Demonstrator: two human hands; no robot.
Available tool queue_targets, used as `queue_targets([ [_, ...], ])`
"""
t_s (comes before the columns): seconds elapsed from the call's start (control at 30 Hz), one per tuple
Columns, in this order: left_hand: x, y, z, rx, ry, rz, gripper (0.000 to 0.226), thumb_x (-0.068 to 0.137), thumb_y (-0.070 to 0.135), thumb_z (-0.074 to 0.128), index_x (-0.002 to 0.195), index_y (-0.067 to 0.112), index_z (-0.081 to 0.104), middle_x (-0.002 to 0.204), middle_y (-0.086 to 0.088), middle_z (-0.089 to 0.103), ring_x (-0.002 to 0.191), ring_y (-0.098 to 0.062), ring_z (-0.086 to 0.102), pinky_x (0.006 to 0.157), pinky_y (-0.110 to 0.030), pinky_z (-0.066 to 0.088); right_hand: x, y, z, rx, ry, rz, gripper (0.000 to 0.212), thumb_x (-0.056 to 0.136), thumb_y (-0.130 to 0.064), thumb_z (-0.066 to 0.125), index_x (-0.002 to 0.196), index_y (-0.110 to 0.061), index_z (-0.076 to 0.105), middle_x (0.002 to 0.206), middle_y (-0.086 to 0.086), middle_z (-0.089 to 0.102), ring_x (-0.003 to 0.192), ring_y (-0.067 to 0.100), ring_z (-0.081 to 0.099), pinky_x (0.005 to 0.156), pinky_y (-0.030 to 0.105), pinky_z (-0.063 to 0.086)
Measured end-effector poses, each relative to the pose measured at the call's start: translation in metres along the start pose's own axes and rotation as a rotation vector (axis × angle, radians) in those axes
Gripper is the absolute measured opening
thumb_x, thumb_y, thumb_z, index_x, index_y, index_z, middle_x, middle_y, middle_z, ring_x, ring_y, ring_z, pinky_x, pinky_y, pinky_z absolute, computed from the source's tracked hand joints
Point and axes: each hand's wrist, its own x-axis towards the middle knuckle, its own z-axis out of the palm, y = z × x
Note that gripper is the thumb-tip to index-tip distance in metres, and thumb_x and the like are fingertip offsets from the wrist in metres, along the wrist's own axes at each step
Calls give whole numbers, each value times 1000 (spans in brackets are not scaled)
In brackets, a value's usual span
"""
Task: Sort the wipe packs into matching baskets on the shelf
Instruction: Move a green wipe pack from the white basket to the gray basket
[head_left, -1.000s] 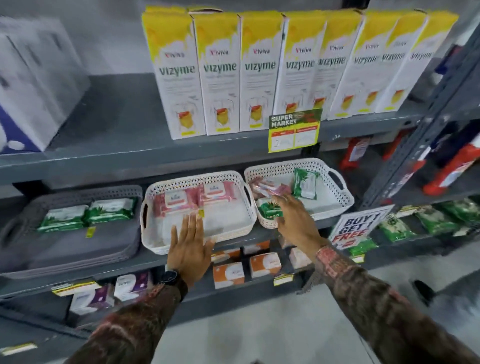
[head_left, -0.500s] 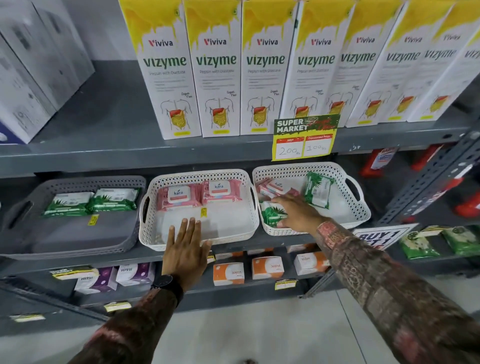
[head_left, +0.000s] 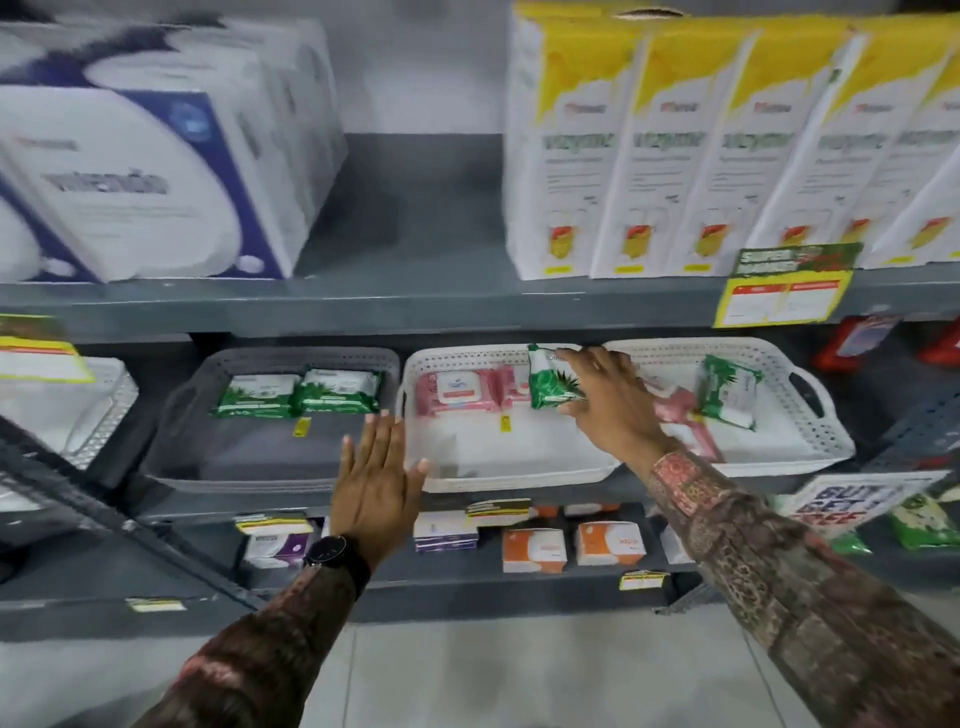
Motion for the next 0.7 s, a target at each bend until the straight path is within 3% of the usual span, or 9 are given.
queue_targets([
  [0.33, -47, -197, -51, 95, 45, -345, 82, 100, 59, 13, 161, 4, 22, 171, -16, 17, 160, -30, 8, 129, -53, 4, 37, -226, 61, 152, -101, -260, 80, 83, -38, 82, 153, -34, 43, 150, 1, 53, 132, 30, 49, 92, 48, 55],
  [0.5, -56, -224, -50, 114, 23, -355, 82, 101, 57, 13, 161, 2, 18, 171, -16, 11, 159, -31, 6, 129, -54, 6, 54, -305, 96, 67, -148, -294, 81, 79, -27, 81, 151, -32, 44, 149, 2, 54, 135, 32, 48, 100, 49, 50],
  [0.6, -57, -226, -46, 108, 32, -354, 81, 102, 58, 15, 161, 2, 16, 171, -15, 8, 159, -30, 2, 129, -52, 4, 67, -338, 129, 74, -192, -297, 82, 75, -19, 81, 148, -27, 44, 143, 5, 55, 128, 32, 50, 88, 51, 58],
  [0.7, -56, -229, -43, 118, 29, -360, 80, 102, 57, 17, 161, 3, 17, 171, -13, 8, 159, -29, 2, 129, -53, 6, 78, -365, 152, 46, -185, -311, 84, 77, -25, 84, 148, -19, 40, 143, 10, 50, 127, 33, 46, 79, 49, 58],
])
